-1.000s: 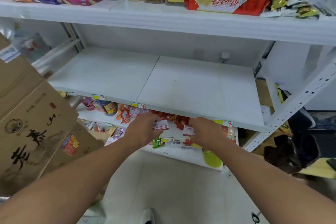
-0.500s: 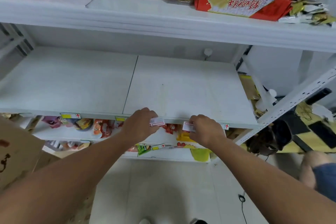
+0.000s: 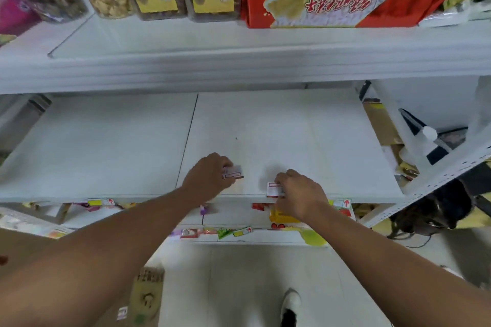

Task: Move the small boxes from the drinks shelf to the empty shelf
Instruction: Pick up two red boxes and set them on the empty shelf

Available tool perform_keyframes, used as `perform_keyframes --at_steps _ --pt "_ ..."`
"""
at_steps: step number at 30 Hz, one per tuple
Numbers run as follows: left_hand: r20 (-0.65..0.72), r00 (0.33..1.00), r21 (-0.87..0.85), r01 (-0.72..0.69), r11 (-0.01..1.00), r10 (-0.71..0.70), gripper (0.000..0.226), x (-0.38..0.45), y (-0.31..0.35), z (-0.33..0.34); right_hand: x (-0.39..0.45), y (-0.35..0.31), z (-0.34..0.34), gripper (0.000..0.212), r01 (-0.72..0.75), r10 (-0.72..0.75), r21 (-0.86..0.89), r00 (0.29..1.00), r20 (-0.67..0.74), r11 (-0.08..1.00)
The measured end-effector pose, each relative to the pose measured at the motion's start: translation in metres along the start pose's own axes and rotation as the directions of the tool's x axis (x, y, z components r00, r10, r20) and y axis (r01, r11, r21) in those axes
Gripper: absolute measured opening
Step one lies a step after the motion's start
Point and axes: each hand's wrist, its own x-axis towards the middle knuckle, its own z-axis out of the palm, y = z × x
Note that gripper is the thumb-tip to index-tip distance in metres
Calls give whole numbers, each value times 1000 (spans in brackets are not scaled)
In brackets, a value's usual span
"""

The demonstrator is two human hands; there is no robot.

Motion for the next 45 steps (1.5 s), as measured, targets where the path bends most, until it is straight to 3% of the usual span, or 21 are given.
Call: perform_keyframes --at_steps 7,13,20,24,26,35,39,41,43,45 --pt "-9 1000 -2 28 1000 -28 39 81 -4 0 38 9 8 36 1 -1 10 998 56 1000" --pt "40 995 48 -89 995 87 41 125 -11 33 75 3 24 34 -38 39 -12 996 86 999" --pt "75 994 -16 -73 997 74 34 154 -40 70 109 -14 60 39 21 -24 -90 999 -30 996" --pt "113 991 -31 -65 997 68 61 152 -44 69 115 -22 65 44 30 -32 -87 999 -31 996" --pt "103 995 -49 -12 999 17 73 142 -44 61 116 -26 61 45 32 -34 -84 999 -19 996" --pt "-99 963 -321 208 924 -251 33 65 -79 51 141 -53 56 53 24 -19 -149 999 32 989" --pt "-163 921 -428 256 867 -352 35 41 -75 59 142 -53 63 56 3 -3 -158 1000 2 987" --pt "-152 914 -493 261 830 -377 34 32 -67 66 133 -49 62 57 -45 43 -76 998 -40 996" --pt "-113 902 -626 262 735 -417 33 27 -53 72 123 -42 63 52 -127 150 204 984 -101 971" --pt "-48 883 -769 266 582 -468 33 26 -34 74 113 -39 60 42 -238 356 607 931 -79 758"
